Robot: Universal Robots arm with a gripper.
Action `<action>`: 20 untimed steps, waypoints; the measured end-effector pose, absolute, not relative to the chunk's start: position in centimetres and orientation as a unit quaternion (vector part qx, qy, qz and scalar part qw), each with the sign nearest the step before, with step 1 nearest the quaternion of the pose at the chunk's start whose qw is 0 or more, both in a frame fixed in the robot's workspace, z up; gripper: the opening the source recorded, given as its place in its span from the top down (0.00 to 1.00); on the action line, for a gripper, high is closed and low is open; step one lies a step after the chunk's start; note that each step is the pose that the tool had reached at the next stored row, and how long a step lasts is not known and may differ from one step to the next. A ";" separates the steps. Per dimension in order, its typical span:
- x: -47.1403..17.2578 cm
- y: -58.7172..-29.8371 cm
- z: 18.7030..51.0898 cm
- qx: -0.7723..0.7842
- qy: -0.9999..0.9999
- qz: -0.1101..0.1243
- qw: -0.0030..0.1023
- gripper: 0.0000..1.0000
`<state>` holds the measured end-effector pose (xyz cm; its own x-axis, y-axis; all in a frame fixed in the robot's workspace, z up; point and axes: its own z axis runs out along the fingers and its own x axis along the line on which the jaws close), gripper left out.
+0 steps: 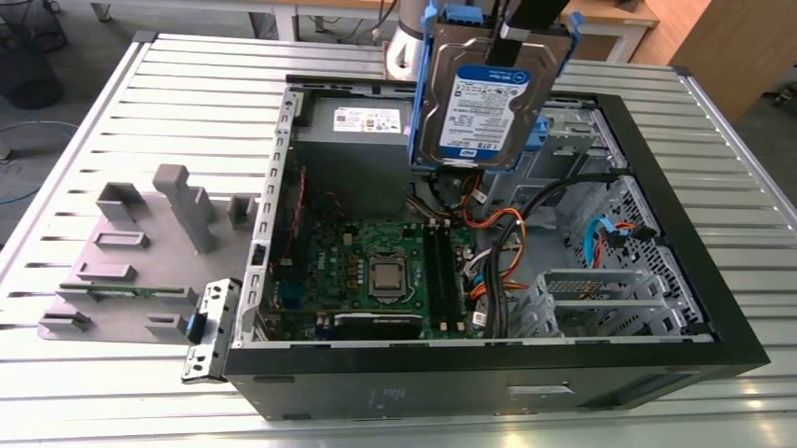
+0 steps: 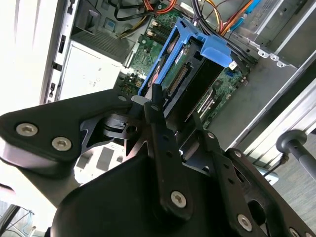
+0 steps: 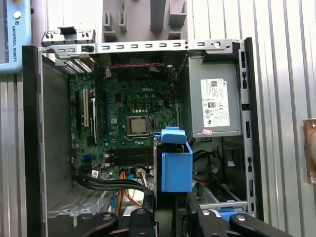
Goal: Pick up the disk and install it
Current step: 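Pick up the disk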
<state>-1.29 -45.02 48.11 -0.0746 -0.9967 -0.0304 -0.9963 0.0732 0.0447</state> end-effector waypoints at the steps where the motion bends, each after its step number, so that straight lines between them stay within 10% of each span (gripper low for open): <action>1: -1.3 -45.1 48.1 0.680 -0.733 -0.027 0.004 0.65; 20: -1.3 -45.7 48.1 0.680 -0.733 -0.027 0.004 0.65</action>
<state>-1.29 -45.71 48.11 -0.0747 -0.9967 -0.0303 -0.9963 0.0733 0.0447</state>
